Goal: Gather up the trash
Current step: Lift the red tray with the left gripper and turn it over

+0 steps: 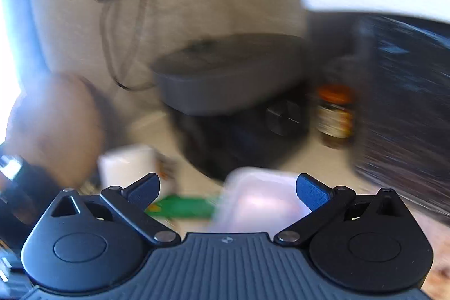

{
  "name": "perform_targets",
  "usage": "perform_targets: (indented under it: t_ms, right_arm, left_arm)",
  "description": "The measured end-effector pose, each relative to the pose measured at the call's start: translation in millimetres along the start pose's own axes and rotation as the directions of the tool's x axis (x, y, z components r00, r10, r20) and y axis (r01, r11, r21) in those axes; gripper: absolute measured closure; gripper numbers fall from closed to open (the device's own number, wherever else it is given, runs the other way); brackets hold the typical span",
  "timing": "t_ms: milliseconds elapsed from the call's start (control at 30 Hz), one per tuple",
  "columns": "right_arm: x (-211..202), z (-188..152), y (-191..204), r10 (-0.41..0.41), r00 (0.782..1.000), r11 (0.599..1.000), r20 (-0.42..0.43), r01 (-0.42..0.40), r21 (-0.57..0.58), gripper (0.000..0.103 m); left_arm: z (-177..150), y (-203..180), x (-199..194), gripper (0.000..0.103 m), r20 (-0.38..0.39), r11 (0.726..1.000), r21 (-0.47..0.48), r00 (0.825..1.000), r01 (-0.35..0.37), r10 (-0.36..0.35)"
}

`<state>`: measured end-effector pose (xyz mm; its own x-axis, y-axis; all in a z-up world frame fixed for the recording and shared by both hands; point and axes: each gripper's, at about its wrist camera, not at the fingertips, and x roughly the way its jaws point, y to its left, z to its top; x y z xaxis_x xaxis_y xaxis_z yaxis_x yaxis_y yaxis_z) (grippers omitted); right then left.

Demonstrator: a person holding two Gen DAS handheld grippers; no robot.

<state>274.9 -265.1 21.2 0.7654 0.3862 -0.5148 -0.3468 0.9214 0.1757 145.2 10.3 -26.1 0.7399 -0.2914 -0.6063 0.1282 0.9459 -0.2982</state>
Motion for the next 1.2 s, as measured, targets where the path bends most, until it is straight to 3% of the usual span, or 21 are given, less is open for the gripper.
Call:
perform_targets:
  t_ms: [133, 233, 433, 533, 667, 800, 933, 1000, 1200]
  right_arm:
    - [-12, -42, -11, -0.163, 0.986, 0.981, -0.033, 0.158, -0.113, 0.0]
    - [-20, -71, -20, -0.231, 0.971, 0.966, -0.062, 0.221, -0.135, 0.0]
    - [-35, -122, -54, -0.198, 0.964, 0.977, -0.177, 0.208, 0.042, 0.0]
    - [-43, -142, -66, -0.214, 0.953, 0.963, -0.213, 0.242, 0.115, 0.0]
    - [-60, -161, -77, -0.203, 0.956, 0.958, -0.214, 0.239, 0.158, 0.0]
    - [-73, -172, -85, -0.193, 0.959, 0.956, -0.209, 0.232, 0.182, 0.0]
    - [-78, -178, -78, -0.231, 0.954, 0.957, -0.191, 0.258, 0.13, 0.0]
    - [-79, -181, -75, -0.241, 0.952, 0.957, -0.189, 0.265, 0.118, 0.0]
    - [-77, -176, -68, -0.223, 0.958, 0.962, -0.178, 0.246, 0.117, 0.0]
  left_arm:
    - [26, -23, 28, 0.086, -0.024, 0.998, -0.012, 0.998, 0.063, -0.063]
    - [46, -43, 56, 0.086, -0.035, 0.999, -0.005, 0.998, 0.044, -0.044]
    - [62, -79, 135, 0.085, -0.115, 0.993, 0.084, 0.989, -0.082, 0.091]
    - [58, -86, 168, 0.082, -0.159, 0.982, 0.13, 0.974, -0.14, 0.16]
    - [49, -89, 192, 0.082, -0.177, 0.961, 0.174, 0.954, -0.213, 0.243]
    - [41, -97, 204, 0.08, -0.207, 0.958, 0.218, 0.95, -0.187, 0.232]
    - [30, -101, 202, 0.088, -0.209, 0.956, 0.254, 0.957, -0.147, 0.203]
    - [26, -100, 195, 0.091, -0.208, 0.961, 0.226, 0.957, -0.156, 0.204]
    - [22, -86, 144, 0.092, -0.135, 0.994, 0.082, 0.988, -0.067, 0.078]
